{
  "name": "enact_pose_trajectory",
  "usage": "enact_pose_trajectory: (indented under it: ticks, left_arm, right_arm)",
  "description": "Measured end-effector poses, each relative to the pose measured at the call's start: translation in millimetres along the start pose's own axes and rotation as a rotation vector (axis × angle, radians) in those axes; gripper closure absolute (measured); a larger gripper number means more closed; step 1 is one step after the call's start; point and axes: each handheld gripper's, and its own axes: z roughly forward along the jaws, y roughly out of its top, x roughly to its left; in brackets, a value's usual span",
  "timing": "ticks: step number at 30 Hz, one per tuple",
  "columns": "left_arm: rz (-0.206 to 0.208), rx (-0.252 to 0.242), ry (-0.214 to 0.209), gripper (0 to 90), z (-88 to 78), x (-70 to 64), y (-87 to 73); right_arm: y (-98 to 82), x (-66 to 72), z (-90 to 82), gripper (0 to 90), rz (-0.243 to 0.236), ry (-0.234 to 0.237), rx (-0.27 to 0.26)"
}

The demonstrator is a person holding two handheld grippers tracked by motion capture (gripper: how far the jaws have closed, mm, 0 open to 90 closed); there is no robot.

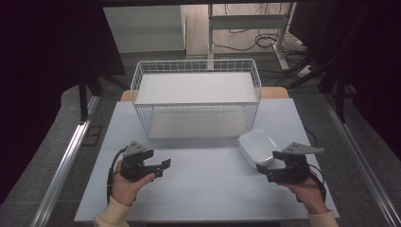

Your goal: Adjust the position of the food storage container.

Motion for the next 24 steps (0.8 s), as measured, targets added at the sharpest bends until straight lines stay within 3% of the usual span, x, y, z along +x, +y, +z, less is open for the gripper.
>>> enact_pose_trajectory:
  ticks: [24]
  left_arm:
    - [-0.009, 0.006, -0.013, 22.7, -3.0, 0.2, 0.3]
  right_arm:
    - [4.2, 2.1, 0.0, 26.3, -0.004, 0.043, 0.014]
